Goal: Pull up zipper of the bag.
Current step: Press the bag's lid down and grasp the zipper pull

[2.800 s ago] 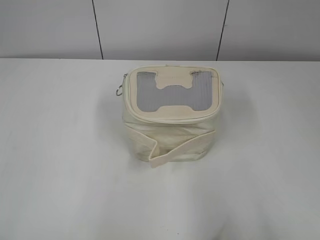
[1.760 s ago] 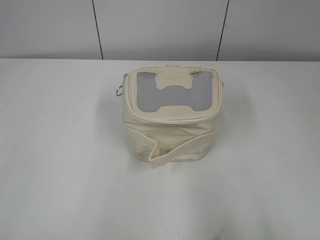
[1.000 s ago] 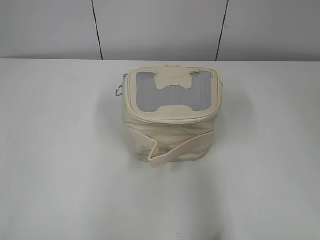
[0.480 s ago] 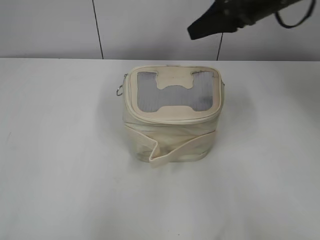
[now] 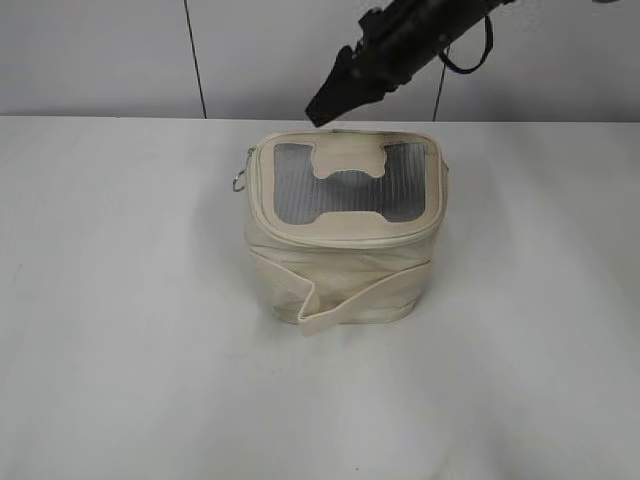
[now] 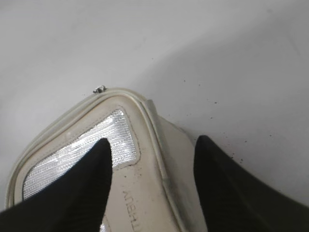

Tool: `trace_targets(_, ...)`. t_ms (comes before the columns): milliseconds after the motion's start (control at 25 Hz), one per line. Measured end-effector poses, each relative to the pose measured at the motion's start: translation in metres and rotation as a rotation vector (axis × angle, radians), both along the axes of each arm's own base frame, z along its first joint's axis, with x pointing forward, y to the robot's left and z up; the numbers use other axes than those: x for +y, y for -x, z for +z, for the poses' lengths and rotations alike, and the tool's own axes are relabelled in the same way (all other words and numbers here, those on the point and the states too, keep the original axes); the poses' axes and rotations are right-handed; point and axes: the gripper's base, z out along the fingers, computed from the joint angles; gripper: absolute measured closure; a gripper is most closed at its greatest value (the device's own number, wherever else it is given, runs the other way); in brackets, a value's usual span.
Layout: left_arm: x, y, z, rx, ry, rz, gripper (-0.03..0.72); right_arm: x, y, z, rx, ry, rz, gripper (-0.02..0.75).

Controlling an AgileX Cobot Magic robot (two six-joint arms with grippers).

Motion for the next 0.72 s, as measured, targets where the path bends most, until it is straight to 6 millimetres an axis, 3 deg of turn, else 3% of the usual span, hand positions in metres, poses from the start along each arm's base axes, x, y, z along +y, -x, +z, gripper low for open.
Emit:
trace_targets(200,0.0,0.0,0.0,0.0,0.0,0.0,0.447,0.02,0.006,-0.022,0.028,0.048,0.052,0.307)
trace_targets(280,0.0,0.0,0.0,0.0,0.0,0.0,0.447,0.025,0.008,-0.03,0.033,0.075,0.068,0.342)
trace_targets(400,-0.002,-0.005,0.003,0.021,-0.009,-0.031,0.447,0.028,0.009,-0.036,0.028,0.108,0.08,0.599)
trace_targets(440,-0.005,-0.011,0.006,0.037,0.003,-0.062,0.446,0.028,0.009,-0.036,0.028,0.107,0.079,0.643)
trace_targets(560,-0.023,-0.049,0.018,0.059,0.095,-0.219,0.444,0.029,0.009,-0.036,0.031,0.103,0.079,0.672)
trace_targets(720,-0.054,-0.129,0.028,0.05,0.194,-0.428,0.444,0.029,0.009,-0.036,0.032,0.101,0.079,0.672)
